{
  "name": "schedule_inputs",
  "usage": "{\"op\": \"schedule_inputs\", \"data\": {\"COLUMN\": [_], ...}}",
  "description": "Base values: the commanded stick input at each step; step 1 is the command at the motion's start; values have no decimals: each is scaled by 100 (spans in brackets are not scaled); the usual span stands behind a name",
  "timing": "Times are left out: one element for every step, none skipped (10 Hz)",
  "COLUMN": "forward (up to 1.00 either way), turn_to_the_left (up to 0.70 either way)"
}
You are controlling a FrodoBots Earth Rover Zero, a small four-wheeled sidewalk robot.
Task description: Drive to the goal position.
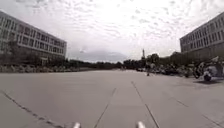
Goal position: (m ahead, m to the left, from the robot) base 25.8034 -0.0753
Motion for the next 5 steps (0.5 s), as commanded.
{"op": "schedule_inputs", "data": {"forward": [70, 70, 70, 70, 70], "turn_to_the_left": [-10, -1, 0, 0, 0]}}
